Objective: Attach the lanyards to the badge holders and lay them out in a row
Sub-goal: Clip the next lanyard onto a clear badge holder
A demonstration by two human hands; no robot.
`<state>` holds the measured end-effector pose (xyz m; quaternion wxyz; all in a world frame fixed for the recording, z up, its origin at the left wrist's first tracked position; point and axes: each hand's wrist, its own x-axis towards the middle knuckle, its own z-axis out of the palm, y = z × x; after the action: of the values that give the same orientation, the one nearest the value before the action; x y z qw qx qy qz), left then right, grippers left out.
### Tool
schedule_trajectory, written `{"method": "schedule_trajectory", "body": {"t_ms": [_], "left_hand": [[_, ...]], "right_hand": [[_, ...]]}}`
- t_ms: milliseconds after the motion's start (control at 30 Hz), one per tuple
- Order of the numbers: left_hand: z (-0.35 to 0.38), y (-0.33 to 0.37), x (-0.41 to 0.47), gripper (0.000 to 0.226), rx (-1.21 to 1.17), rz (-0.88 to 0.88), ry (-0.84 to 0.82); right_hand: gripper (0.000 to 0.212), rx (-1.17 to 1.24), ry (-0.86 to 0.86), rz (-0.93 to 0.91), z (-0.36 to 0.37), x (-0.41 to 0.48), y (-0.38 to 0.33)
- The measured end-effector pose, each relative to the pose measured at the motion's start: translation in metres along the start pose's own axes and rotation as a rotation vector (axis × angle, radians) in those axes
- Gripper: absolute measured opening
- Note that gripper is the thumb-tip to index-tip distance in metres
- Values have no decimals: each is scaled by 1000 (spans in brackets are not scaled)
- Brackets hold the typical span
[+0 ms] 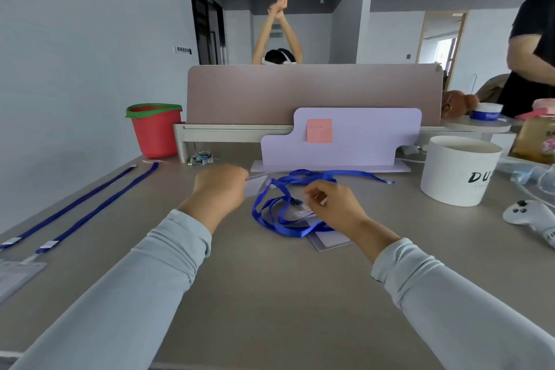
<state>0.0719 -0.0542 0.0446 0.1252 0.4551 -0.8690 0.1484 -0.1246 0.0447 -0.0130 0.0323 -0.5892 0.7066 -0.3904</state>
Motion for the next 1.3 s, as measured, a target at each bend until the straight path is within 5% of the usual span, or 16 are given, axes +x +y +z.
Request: {"method": "schedule_trajectory", "body": {"t_ms": [133,267,467,533,700,900,1133,1300], "left_hand": [[-10,9,2,27,6,100,175],[-7,6,4,22,-317,175,254],[-5,-3,8,46,-837,25,339],[0,-5,13,45,-986,-47,373],[15,3,28,29,-1105,-76,354],[26,7,41,19,-1103,-79,419],[62,27,53,23,-1229,-175,363],[83,40,57,23,-1309,-78,300]], "right_hand": [[36,57,11,-27,2,11,-10],[66,-20,-68,-38,4,22,-7],[4,194,-144,46,3,34,9],[1,236,-174,85,2,34,17],[41,405,-330,74,3,31,15],[18,502,-400,67,5,38,17],[18,366,-207,87,-16,40,41],[13,462,-58,135,-34,31,53]]}}
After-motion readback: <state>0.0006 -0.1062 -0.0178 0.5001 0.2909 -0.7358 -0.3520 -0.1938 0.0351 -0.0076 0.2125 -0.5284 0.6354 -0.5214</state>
